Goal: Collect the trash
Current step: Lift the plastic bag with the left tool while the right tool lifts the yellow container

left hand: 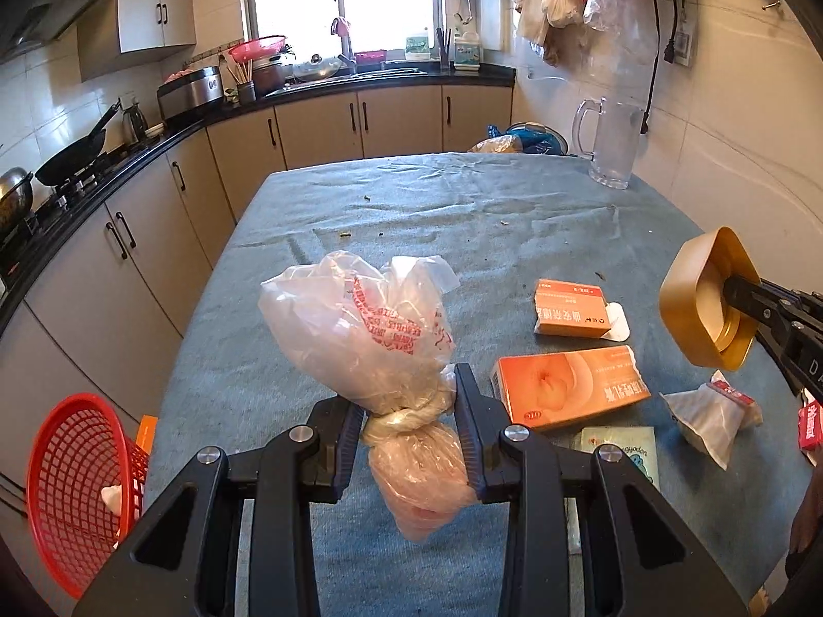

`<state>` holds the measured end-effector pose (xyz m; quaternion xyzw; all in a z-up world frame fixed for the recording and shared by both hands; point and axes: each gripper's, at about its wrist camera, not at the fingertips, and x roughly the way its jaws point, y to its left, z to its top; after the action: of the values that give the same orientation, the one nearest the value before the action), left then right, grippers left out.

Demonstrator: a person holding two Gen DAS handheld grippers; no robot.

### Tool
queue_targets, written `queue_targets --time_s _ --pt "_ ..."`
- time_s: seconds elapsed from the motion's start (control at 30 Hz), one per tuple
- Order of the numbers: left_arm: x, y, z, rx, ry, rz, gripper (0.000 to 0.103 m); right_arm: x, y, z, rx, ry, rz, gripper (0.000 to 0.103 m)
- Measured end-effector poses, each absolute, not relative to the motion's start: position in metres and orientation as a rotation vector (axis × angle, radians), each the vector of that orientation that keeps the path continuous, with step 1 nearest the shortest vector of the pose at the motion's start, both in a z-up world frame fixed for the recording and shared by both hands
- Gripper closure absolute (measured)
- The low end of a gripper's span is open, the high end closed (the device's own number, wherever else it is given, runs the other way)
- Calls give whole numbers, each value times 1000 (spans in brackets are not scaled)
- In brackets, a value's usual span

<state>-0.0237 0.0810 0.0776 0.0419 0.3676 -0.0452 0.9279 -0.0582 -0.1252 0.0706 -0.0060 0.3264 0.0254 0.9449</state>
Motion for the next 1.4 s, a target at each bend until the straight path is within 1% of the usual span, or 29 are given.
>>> queue_targets --time_s 0.8,1.4 --pt "-48 94 86 64 720 -71 70 -82 -89 80 -86 630 92 91" --pt "-61 106 89 30 703 -46 70 -105 -43 81 -187 598 142 91"
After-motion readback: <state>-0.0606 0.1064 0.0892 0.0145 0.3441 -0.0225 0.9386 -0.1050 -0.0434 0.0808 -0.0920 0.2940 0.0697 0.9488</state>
